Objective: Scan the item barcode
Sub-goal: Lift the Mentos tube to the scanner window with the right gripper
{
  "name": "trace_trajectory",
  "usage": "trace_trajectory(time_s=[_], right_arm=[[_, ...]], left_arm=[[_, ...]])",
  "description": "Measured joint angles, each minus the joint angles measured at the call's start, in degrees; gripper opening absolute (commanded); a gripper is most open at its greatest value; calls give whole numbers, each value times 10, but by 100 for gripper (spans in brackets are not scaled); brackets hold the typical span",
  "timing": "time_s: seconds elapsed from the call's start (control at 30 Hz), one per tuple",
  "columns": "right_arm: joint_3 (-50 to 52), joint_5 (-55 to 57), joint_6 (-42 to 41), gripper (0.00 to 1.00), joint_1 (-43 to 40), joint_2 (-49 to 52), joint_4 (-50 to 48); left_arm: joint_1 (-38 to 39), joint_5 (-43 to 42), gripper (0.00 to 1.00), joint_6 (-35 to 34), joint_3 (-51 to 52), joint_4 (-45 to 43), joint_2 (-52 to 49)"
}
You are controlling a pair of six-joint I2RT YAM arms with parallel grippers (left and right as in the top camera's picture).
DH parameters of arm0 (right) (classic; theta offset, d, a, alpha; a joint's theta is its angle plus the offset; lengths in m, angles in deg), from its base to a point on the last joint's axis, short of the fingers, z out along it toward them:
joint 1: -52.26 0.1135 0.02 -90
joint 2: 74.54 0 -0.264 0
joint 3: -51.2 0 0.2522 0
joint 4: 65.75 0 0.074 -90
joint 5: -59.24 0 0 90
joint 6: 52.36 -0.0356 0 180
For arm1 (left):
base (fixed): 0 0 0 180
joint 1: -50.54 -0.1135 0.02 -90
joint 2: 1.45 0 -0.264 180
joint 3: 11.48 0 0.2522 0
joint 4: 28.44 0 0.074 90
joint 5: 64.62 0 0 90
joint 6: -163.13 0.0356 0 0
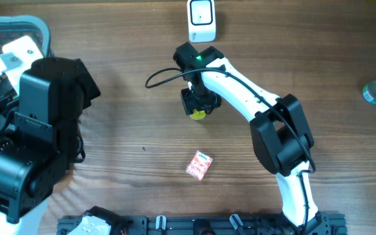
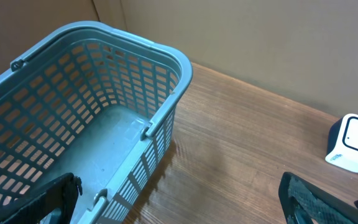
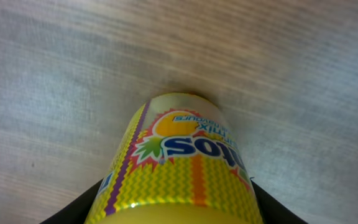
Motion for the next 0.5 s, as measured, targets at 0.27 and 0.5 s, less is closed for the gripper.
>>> trace_trajectory(time_s=[0.27, 0.5], right_arm=[[-98, -111, 20, 45, 0, 11, 235], [-100, -326, -3, 45, 0, 11, 236]], left_arm=[[0, 0, 100, -13, 0, 1, -7], [0, -7, 100, -15, 0, 2, -63]])
